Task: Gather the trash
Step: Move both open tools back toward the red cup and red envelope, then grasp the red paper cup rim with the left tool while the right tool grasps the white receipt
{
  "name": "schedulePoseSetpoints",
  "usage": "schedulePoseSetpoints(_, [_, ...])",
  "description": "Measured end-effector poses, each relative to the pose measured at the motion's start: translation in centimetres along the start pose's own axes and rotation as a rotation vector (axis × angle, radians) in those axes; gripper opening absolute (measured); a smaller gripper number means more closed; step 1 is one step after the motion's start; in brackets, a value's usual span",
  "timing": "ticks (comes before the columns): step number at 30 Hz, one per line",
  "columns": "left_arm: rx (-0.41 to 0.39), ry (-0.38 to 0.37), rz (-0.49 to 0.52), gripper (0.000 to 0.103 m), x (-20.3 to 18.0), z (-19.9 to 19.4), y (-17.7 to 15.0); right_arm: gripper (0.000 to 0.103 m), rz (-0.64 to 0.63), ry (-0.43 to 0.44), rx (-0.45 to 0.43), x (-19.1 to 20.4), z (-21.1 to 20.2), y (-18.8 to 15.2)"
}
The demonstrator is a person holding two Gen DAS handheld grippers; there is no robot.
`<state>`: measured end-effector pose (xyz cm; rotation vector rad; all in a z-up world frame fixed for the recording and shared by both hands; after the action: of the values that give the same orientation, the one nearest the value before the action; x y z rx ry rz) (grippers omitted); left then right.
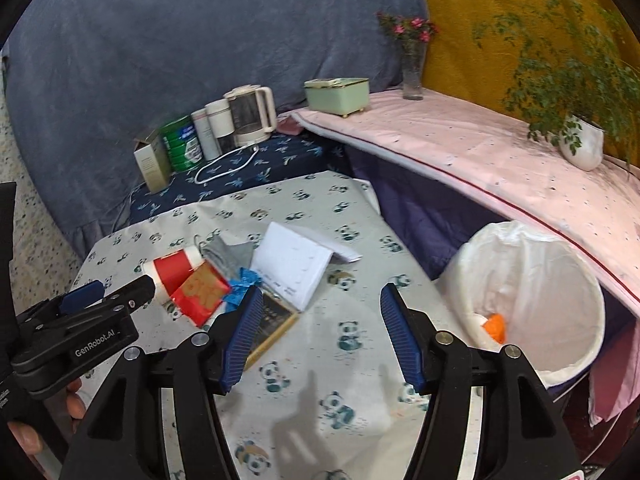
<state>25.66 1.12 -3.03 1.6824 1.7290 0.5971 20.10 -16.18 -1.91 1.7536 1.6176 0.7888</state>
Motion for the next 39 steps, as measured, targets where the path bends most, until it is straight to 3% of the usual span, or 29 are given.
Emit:
schedulePoseSetpoints(12, [0.036,0.046,-0.050,0.076,5.7,5.2,1.6,0.059,-0.035,-0.012,0.082,2.8,7.1,0.7])
schedulePoseSetpoints(31, [0.104,-0.002,-0.077,0.075,5.2,11.6,2.8,0.059,0.004,0.012,0.171,1.7,15.9,-0.1])
schedulePoseSetpoints(37, [0.127,-0.036,-0.062,0.056,4.1,12.6,2.6,0.059,0.038,0.053,0.195,1.2,17.6,-0.7])
schedulePoseSetpoints(39, [0.134,-0.046,-0.062,0.041,3.8,12.8,2.4,0.057,0.048,0.072,0.200,1.2,17.9,-0.8])
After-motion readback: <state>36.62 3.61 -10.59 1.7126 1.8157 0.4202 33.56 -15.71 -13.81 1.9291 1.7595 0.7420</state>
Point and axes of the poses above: each gripper's, at about its wrist camera, not at the fingertips, and z roughly the way its jaws point, x to its left, y to its top, the point moved 7 cm from there along z, roughly the way its jaws point, and after that the axes turned 7 degrees about -z, right-handed, at the moved point
